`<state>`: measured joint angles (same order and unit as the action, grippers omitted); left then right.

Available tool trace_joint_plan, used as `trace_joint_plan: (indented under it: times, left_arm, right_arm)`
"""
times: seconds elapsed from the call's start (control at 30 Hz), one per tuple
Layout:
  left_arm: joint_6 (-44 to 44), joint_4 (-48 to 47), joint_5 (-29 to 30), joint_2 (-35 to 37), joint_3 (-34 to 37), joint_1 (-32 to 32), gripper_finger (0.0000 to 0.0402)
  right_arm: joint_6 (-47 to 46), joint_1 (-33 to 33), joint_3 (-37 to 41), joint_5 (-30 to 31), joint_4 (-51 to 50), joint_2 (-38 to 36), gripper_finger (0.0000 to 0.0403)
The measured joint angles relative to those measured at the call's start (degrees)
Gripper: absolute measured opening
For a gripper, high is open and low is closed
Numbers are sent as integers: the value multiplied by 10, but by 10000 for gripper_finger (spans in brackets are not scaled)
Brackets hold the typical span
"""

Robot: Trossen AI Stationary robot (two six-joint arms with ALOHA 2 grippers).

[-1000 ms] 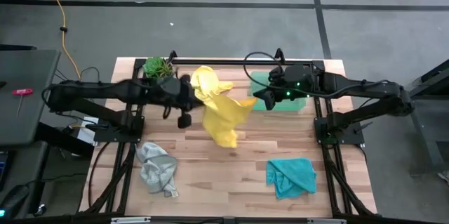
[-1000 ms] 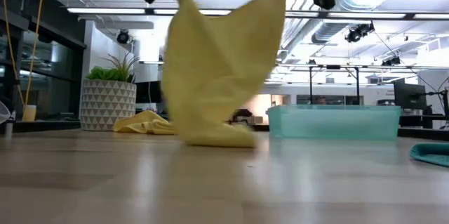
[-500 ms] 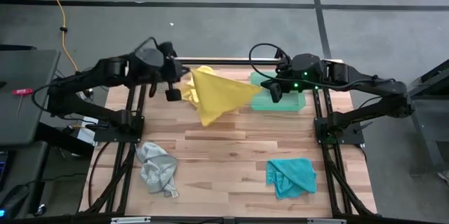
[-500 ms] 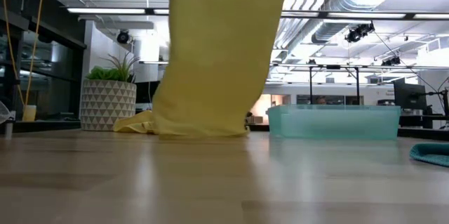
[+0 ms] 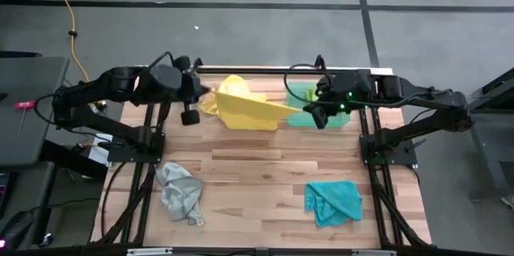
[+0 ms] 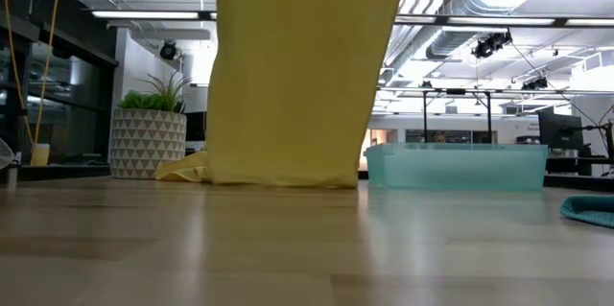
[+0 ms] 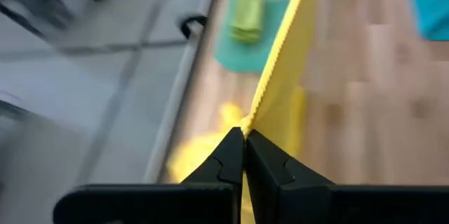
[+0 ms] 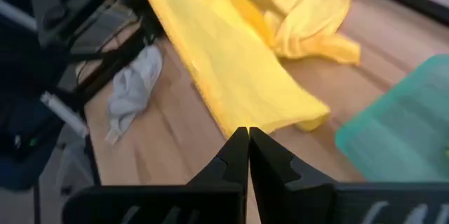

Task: Fold microfiber towels
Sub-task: Fold the bottom yellow towel

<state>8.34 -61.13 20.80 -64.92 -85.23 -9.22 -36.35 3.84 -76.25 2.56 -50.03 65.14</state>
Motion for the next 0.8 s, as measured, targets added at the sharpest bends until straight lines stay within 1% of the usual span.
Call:
trace_joint_plan:
  times: [0.1, 0.17, 0.27, 0.37, 0.47, 0.6, 0.73, 0.8]
  left_arm:
    - [-103, -41, -16, 0, 4, 49, 0]
    - [-177, -52, -23, 0, 21, 89, 0]
    - [-278, -54, -27, -2, 60, 153, 0]
    - [-381, -41, -27, -2, 118, 213, 0]
    - [-473, 27, -27, -6, 189, 265, 0]
    - [-567, 171, -27, -11, 287, 320, 0]
    - [-630, 282, -29, -41, 365, 357, 0]
    - [-646, 309, -37, -63, 393, 367, 0]
  right_arm:
    - [-13, -21, 0, -18, -13, 0, 1]
    - [-27, -39, 0, -24, -25, 3, 1]
    - [-53, -70, 3, -25, -29, 12, 1]
    - [-84, -102, 27, -32, -21, 24, 1]
    - [-110, -132, 65, -43, 5, 38, 1]
    - [-138, -158, 124, -48, 79, 56, 0]
    - [-128, -169, 175, -48, 179, 73, 0]
    - [-119, -171, 198, -47, 233, 82, 0]
